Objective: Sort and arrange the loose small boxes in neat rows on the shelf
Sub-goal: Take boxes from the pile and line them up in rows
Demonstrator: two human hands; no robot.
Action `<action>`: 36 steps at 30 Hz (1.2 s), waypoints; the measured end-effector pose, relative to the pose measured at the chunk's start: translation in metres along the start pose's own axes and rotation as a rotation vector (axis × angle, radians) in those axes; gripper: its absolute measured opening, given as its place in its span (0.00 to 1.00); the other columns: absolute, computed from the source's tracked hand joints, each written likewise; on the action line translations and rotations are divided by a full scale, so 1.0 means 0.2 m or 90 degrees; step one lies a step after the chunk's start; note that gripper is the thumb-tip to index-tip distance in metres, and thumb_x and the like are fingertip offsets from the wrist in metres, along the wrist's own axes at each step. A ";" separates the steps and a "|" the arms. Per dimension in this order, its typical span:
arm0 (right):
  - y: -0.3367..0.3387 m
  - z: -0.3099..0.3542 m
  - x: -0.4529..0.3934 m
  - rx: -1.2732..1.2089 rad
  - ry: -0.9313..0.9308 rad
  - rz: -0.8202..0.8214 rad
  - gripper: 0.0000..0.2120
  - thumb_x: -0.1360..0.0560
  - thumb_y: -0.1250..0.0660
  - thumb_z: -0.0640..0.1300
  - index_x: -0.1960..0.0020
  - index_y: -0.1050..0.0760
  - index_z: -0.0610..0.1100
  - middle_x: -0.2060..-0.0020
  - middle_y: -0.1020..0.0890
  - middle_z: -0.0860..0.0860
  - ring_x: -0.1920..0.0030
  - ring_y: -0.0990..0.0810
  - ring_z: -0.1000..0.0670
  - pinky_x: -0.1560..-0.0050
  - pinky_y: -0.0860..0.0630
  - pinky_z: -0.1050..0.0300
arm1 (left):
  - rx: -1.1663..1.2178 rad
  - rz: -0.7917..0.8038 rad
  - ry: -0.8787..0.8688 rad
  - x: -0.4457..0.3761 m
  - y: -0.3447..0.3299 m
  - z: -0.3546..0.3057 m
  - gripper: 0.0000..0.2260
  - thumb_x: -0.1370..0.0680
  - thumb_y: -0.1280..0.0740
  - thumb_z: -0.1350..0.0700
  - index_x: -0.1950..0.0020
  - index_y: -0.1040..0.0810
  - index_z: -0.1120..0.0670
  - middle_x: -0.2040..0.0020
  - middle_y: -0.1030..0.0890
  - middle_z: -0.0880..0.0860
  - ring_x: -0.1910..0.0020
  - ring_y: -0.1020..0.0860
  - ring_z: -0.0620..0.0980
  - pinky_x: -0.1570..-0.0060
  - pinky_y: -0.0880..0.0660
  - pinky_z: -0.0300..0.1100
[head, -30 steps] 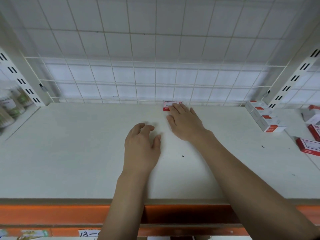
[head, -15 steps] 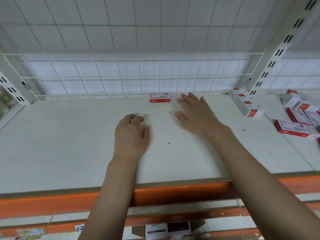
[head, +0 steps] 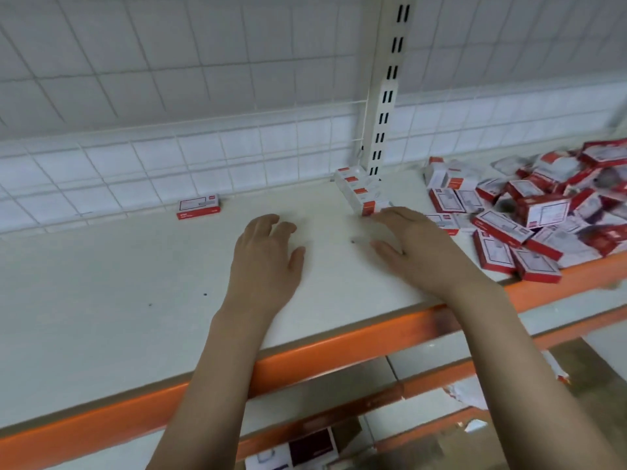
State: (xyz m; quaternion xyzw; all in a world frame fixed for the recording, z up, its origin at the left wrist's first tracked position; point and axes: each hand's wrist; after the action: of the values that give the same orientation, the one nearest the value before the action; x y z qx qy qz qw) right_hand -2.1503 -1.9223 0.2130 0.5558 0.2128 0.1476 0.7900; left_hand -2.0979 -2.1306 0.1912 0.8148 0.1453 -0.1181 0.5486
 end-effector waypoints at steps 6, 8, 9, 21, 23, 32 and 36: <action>0.18 -0.37 0.12 -0.001 -0.066 -0.027 0.21 0.25 0.36 0.43 0.33 0.31 0.40 0.38 0.26 0.43 0.37 0.30 0.43 0.39 0.34 0.56 | 0.028 0.073 -0.100 -0.16 -0.20 -0.45 0.19 0.21 0.39 0.53 0.31 0.32 0.57 0.34 0.29 0.55 0.33 0.35 0.53 0.34 0.41 0.42; 0.25 -0.48 0.15 0.008 -0.082 -0.040 0.22 0.26 0.35 0.43 0.33 0.30 0.40 0.39 0.26 0.43 0.38 0.30 0.42 0.40 0.33 0.54 | 0.022 0.105 -0.128 -0.23 -0.26 -0.58 0.20 0.21 0.40 0.52 0.30 0.34 0.57 0.33 0.30 0.55 0.33 0.35 0.53 0.34 0.41 0.42; 0.28 -0.53 0.17 0.016 -0.087 -0.046 0.22 0.26 0.35 0.43 0.33 0.31 0.41 0.39 0.26 0.43 0.37 0.30 0.42 0.40 0.33 0.54 | 0.016 0.122 -0.137 -0.26 -0.28 -0.64 0.21 0.21 0.40 0.52 0.29 0.35 0.57 0.33 0.31 0.55 0.33 0.35 0.53 0.34 0.41 0.42; 0.46 -0.79 0.28 0.051 -0.135 -0.079 0.25 0.25 0.35 0.51 0.31 0.33 0.47 0.39 0.26 0.48 0.38 0.30 0.47 0.41 0.33 0.56 | -0.129 0.311 -0.165 -0.48 -0.44 -0.80 0.18 0.22 0.40 0.45 0.38 0.27 0.53 0.46 0.27 0.52 0.45 0.30 0.51 0.46 0.31 0.43; 0.45 -0.81 0.29 0.055 -0.136 -0.079 0.24 0.26 0.35 0.51 0.31 0.32 0.47 0.39 0.26 0.48 0.41 0.28 0.47 0.42 0.33 0.55 | -0.123 0.297 -0.169 -0.49 -0.46 -0.78 0.16 0.22 0.40 0.46 0.40 0.26 0.54 0.47 0.27 0.52 0.45 0.29 0.51 0.47 0.31 0.42; 0.40 -0.79 0.26 0.058 -0.120 -0.069 0.24 0.25 0.36 0.53 0.31 0.32 0.46 0.38 0.26 0.47 0.36 0.30 0.46 0.38 0.33 0.54 | -0.108 0.217 -0.188 -0.48 -0.45 -0.75 0.17 0.22 0.38 0.47 0.39 0.27 0.56 0.42 0.27 0.52 0.43 0.29 0.51 0.43 0.31 0.44; 0.40 -0.73 0.19 0.098 -0.098 -0.020 0.21 0.24 0.37 0.51 0.33 0.31 0.47 0.42 0.23 0.48 0.42 0.27 0.47 0.42 0.28 0.51 | -0.065 0.154 -0.189 -0.43 -0.35 -0.73 0.15 0.23 0.35 0.49 0.40 0.28 0.56 0.44 0.25 0.53 0.46 0.27 0.53 0.46 0.31 0.44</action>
State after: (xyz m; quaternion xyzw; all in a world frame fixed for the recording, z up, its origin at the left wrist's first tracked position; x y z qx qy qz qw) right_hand -2.1909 -1.7580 0.2393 0.6209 0.1712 0.0752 0.7612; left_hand -2.1988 -1.9790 0.2163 0.7712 -0.0301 -0.1627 0.6147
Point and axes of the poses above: each hand's wrist, its own x-axis away from the middle knuckle, its own y-axis out of the back of the hand, z = x × y
